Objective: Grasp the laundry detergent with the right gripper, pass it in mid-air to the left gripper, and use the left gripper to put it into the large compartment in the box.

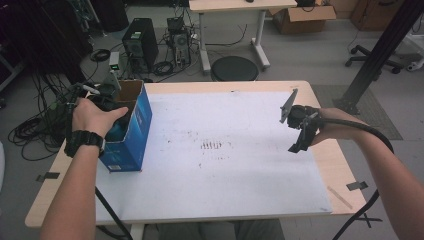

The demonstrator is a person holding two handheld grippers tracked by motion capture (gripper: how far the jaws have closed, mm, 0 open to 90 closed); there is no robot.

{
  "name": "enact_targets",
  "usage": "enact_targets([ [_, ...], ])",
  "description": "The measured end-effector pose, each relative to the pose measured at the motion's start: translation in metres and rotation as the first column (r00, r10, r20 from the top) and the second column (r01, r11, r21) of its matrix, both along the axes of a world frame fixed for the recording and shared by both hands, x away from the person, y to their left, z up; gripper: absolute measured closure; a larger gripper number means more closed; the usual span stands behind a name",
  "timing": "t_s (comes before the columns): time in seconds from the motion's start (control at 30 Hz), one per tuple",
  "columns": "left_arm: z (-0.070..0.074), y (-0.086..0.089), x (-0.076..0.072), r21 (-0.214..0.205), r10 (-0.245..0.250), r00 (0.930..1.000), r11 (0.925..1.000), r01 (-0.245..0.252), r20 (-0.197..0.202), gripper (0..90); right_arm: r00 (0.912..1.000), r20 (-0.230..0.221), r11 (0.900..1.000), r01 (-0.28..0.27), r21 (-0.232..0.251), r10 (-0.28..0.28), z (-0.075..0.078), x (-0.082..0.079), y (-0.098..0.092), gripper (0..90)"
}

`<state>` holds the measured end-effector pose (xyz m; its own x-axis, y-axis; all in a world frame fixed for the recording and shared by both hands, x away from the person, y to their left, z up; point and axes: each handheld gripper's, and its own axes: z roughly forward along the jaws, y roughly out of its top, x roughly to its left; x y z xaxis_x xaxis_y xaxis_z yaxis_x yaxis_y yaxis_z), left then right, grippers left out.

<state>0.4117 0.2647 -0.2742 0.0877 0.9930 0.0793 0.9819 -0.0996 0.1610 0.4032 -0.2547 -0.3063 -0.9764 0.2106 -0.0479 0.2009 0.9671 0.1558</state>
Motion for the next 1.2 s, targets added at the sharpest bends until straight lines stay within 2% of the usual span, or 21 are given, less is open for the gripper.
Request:
enact_targets([
  [0.3,0.002,-0.002,-0.001,-0.018,0.002,0.9999,0.9998,-0.002,-0.016,34.9,1.0000,-0.006,1.0000,0.001,-0.001,-0.001,0.000,0.000,-0.002,9.4],
  [0.43,0.006,-0.004,-0.002,-0.004,0.001,0.9999,1.0000,-0.001,-0.012,32.2,1.0000,-0.005,1.0000,-0.001,-0.002,0.001,0.000,-0.001,-0.001,9.4],
  [0.57,0.015,-0.005,-0.004,0.016,0.000,1.0000,0.9999,0.000,0.001,31.4,1.0000,-0.009,1.0000,0.000,0.000,0.000,0.001,-0.002,-0.001,9.4],
  [0.8,0.040,-0.007,-0.011,0.030,-0.014,0.9996,0.9995,0.013,0.024,29.2,1.0000,-0.002,0.9999,0.000,0.011,0.000,0.006,-0.004,-0.003,9.3],
  [0.93,0.056,-0.015,-0.014,0.041,-0.048,0.9978,0.9981,0.047,0.045,28.9,1.0000,-0.001,0.9998,-0.002,0.018,0.002,0.007,-0.005,-0.003,9.3],
  [1.03,0.064,-0.027,-0.016,0.032,-0.087,0.9944,0.9959,0.085,0.060,27.8,1.0000,0.002,0.9998,-0.001,0.021,0.001,0.008,-0.005,-0.003,9.2],
  [1.1,0.065,-0.040,-0.017,0.025,-0.124,0.9902,0.9922,0.122,0.065,27.4,1.0000,0.001,0.9995,-0.002,0.031,0.002,0.008,-0.005,-0.003,9.2],
  [1.2,0.061,-0.060,-0.018,0.027,-0.194,0.9789,0.9809,0.192,0.064,27.4,1.0000,0.001,0.9995,-0.005,0.032,0.005,0.006,-0.003,-0.002,9.1],
])
